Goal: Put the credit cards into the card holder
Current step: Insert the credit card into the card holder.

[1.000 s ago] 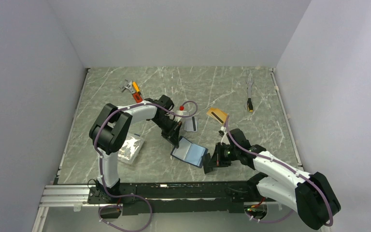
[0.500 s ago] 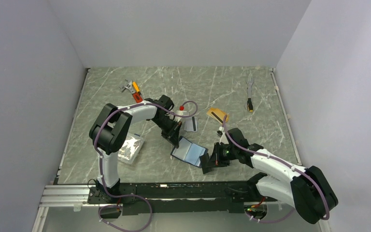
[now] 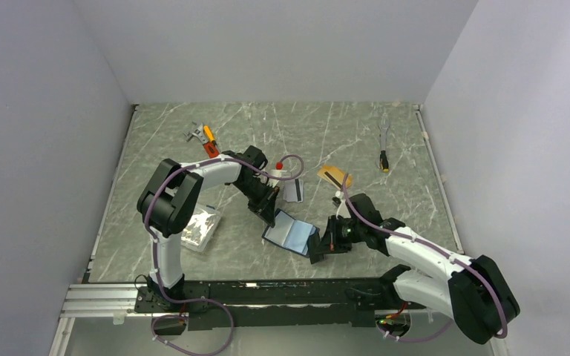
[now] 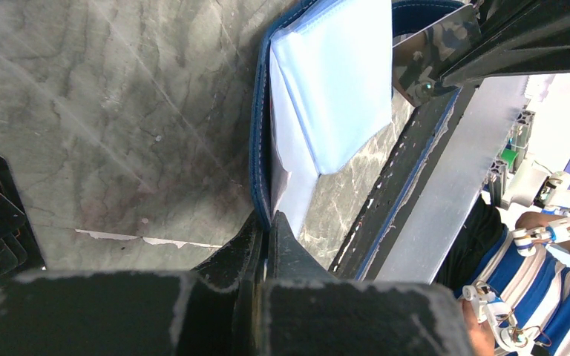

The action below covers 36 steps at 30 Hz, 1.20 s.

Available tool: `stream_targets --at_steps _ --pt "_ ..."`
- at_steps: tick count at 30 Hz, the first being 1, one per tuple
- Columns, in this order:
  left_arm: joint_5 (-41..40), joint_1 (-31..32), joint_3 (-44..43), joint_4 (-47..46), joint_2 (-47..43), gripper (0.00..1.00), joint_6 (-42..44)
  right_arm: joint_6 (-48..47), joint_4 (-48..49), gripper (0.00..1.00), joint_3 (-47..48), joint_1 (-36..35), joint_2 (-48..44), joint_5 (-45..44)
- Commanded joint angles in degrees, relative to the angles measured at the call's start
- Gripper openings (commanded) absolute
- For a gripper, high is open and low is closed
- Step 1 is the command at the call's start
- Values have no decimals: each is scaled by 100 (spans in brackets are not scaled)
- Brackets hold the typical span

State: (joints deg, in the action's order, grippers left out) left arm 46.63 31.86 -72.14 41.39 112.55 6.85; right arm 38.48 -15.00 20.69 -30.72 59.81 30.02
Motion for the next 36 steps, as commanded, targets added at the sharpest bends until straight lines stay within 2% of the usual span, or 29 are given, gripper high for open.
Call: stream_targets --at_steps 1,14,17,23,25,30,36 --pt "29 39 -146 28 -204 0 151 -103 -29 0 255 18 -124 -39" --pt "184 35 -160 45 -279 1 188 -157 -56 0 585 11 -148 92" --pt "417 22 -120 -8 -320 7 215 -156 111 0 682 6 50 161" --pt "917 -123 54 -212 -425 36 157 -105 579 0 898 -130 585 276" --pt "994 -142 61 -195 -429 38 151 -71 783 0 964 -187 801 292" --pt "1200 -244 93 -158 -329 51 116 -28 1110 0 1066 -292 1240 318" --pt "1410 -366 96 -168 -310 52 97 -26 1380 0 1205 -308 1628 370"
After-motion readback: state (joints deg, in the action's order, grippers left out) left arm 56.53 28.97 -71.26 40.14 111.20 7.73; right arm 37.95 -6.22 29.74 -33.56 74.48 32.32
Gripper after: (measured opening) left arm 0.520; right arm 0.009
